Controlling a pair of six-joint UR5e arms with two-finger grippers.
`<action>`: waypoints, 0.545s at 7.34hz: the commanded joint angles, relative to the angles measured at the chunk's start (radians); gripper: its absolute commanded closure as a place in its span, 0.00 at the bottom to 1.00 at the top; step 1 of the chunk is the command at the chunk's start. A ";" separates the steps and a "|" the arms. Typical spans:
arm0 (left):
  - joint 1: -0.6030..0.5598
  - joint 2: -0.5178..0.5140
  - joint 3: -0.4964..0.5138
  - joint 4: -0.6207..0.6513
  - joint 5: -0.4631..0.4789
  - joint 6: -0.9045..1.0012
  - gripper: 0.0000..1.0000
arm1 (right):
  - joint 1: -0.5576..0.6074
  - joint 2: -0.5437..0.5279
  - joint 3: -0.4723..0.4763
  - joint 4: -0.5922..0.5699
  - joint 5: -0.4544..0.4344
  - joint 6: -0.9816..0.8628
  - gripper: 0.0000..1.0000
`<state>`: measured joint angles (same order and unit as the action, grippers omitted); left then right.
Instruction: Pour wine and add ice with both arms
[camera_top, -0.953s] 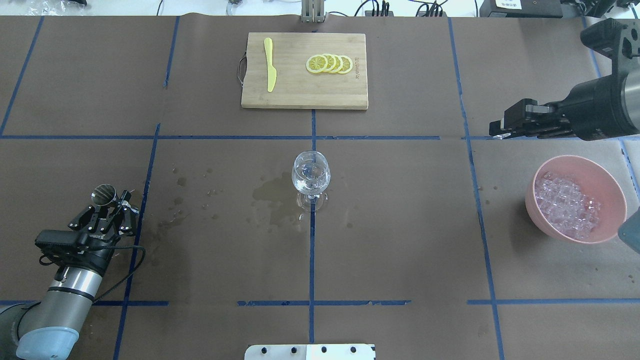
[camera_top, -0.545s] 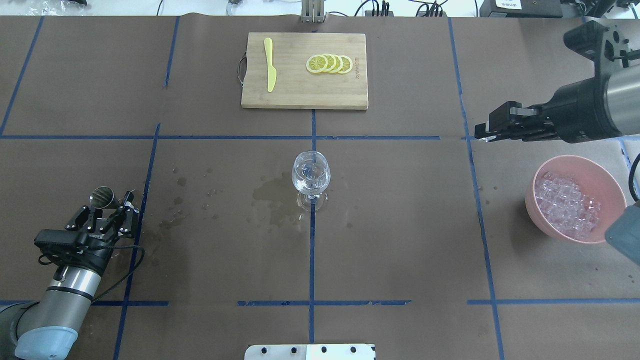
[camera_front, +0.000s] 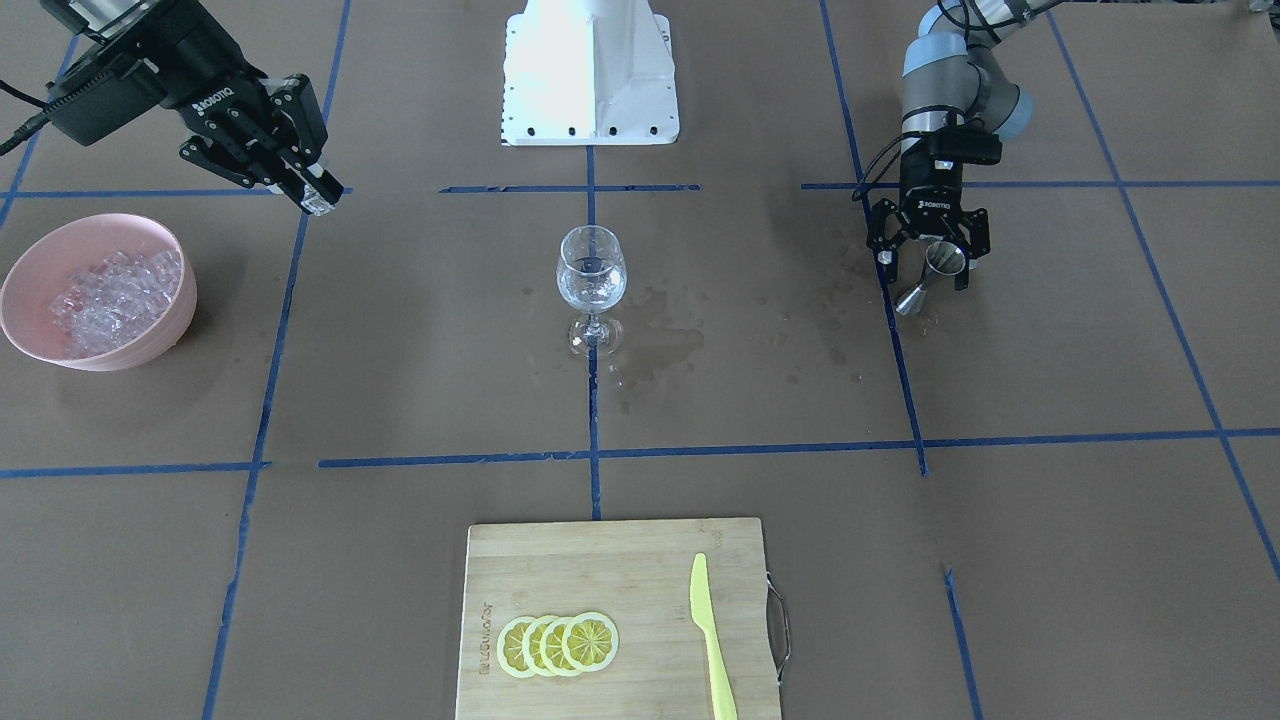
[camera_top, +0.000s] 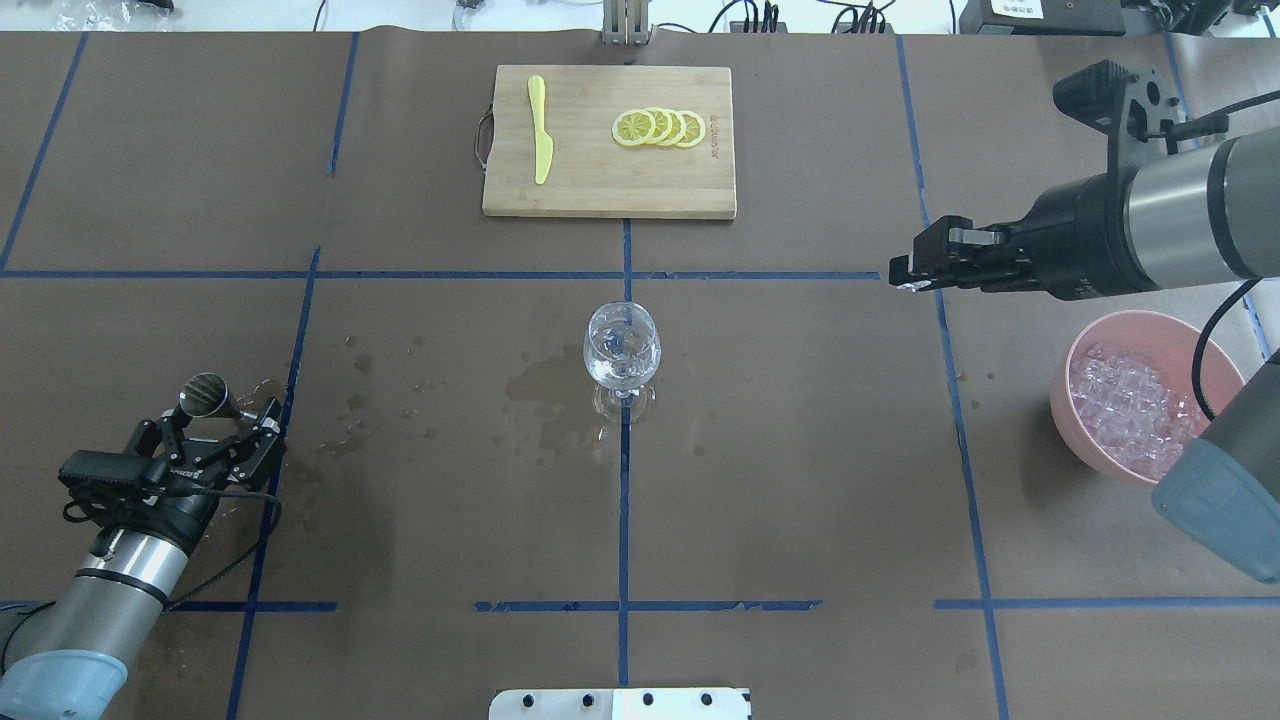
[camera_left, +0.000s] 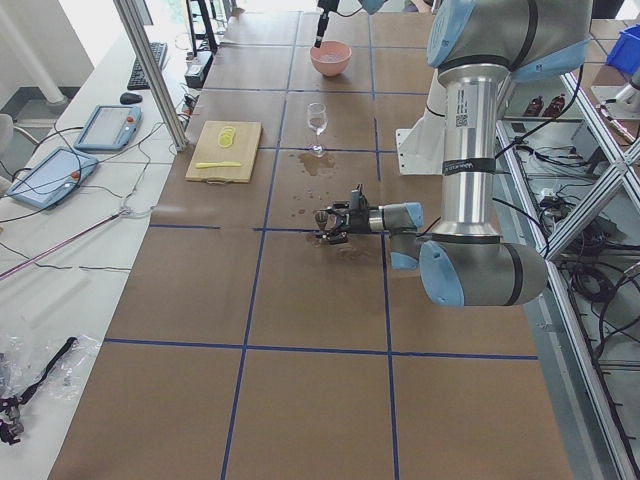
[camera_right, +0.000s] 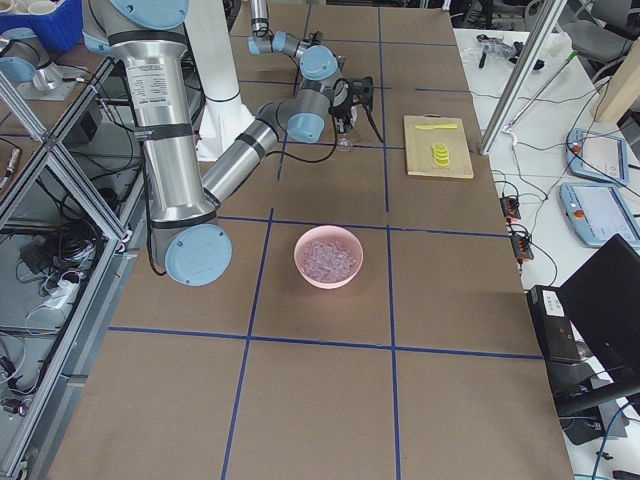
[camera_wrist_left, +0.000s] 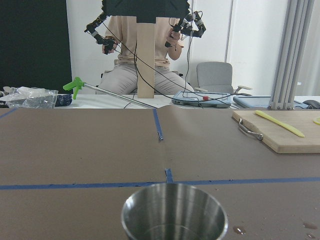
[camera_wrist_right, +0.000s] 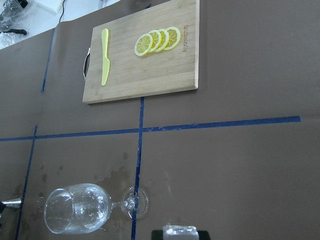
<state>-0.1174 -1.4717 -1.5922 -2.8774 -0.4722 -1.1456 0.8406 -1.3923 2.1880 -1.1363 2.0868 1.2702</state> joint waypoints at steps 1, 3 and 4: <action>-0.001 0.081 -0.073 0.000 -0.081 0.018 0.00 | -0.014 0.016 -0.001 -0.002 -0.010 0.001 1.00; 0.001 0.122 -0.118 0.006 -0.194 0.018 0.00 | -0.017 0.018 -0.004 -0.002 -0.014 0.001 1.00; -0.001 0.163 -0.152 0.006 -0.253 0.018 0.00 | -0.031 0.036 -0.004 -0.008 -0.030 0.001 1.00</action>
<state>-0.1171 -1.3482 -1.7102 -2.8724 -0.6545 -1.1282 0.8215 -1.3708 2.1852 -1.1397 2.0701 1.2717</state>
